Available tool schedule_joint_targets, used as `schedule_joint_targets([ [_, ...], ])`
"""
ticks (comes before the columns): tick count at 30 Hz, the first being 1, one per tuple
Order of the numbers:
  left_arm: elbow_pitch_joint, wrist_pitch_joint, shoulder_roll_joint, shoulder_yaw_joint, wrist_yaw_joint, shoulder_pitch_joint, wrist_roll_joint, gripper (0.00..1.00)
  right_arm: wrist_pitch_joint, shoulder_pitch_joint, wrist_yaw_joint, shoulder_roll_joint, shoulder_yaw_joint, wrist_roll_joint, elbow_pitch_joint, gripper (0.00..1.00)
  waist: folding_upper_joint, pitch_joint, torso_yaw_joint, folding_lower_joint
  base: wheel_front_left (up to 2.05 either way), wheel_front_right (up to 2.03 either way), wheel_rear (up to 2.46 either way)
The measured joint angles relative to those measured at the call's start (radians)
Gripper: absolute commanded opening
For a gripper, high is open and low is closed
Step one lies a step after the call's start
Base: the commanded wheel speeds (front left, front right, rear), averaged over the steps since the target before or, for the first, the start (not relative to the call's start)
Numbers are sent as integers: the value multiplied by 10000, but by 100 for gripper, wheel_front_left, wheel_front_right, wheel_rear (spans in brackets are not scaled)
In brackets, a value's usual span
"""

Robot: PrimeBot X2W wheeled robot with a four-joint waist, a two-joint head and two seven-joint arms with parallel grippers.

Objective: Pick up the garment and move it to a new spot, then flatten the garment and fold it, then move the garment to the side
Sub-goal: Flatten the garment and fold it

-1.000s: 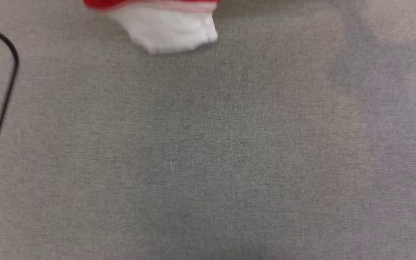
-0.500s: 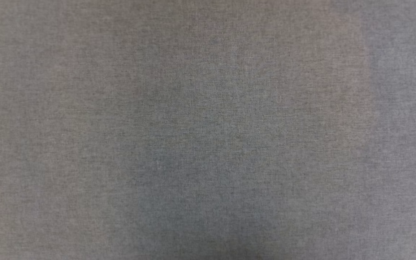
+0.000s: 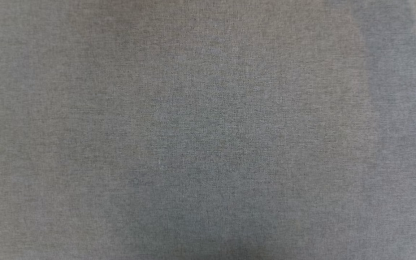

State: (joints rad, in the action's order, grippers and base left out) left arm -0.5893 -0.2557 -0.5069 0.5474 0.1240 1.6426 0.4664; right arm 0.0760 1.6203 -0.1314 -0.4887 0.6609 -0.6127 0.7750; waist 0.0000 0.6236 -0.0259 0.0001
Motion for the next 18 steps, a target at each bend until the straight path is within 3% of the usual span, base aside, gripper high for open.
schedule_joint_targets([
  [6, 1139, -4, -337, -94, -339, -2620, 182, 0, 334, -1545, 0, -48, 717, -853, -213, 0, 0, -687, 24, 0, 0, 0, 0],
  [18, 3825, 23, -1005, 211, -1766, -8670, 807, 0, 826, -5338, 0, -731, 1998, -1762, -922, 0, 0, -2282, 207, -2, 0, 0, 0],
])
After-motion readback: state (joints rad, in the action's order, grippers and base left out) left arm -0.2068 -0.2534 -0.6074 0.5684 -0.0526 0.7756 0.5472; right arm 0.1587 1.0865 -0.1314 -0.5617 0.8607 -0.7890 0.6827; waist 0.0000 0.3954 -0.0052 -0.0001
